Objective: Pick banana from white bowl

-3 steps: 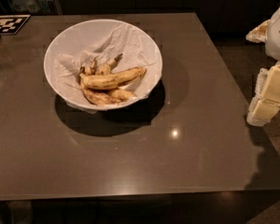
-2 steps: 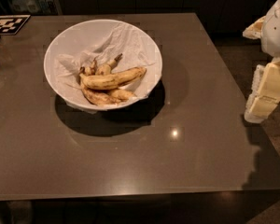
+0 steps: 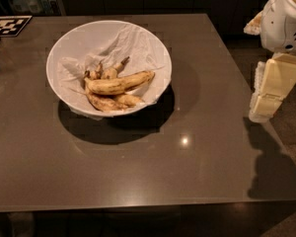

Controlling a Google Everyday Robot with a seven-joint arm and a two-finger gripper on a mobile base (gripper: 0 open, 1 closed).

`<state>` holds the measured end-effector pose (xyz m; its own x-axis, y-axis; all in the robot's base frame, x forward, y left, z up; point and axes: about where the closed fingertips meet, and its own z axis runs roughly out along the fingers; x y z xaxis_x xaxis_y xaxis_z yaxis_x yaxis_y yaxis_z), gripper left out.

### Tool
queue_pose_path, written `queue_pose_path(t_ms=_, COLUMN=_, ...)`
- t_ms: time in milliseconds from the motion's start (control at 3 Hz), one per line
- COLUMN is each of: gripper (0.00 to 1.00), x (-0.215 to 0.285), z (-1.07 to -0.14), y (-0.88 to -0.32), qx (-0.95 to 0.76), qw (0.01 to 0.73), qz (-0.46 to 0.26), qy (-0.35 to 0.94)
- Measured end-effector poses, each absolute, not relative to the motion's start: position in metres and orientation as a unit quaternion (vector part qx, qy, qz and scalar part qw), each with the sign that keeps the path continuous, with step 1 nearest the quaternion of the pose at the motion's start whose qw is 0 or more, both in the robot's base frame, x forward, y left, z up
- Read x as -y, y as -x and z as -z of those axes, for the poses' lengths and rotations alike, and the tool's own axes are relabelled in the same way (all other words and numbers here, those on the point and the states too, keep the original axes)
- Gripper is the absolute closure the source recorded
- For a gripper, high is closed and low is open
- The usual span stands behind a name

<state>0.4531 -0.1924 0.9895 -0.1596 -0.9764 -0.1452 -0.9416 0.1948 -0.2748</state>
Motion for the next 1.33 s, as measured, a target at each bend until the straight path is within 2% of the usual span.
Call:
queue_pose_path(t_ms=333, gripper=0.0, x=0.186, z=-0.985, y=-0.461, qx=-0.756, qw=0.145, qz=0.066, qy=0.635)
queue_pose_path(t_ms=1000, gripper=0.0, x=0.106, z=-1.008, y=-0.512, qx=-0.681, qw=0.15, qz=0.095, qy=0.71)
queue_pose_path(t_ms=1333, gripper=0.0, x=0.097, z=-1.012, y=-0.515, qx=-0.675, qw=0.159, qz=0.1, qy=0.713)
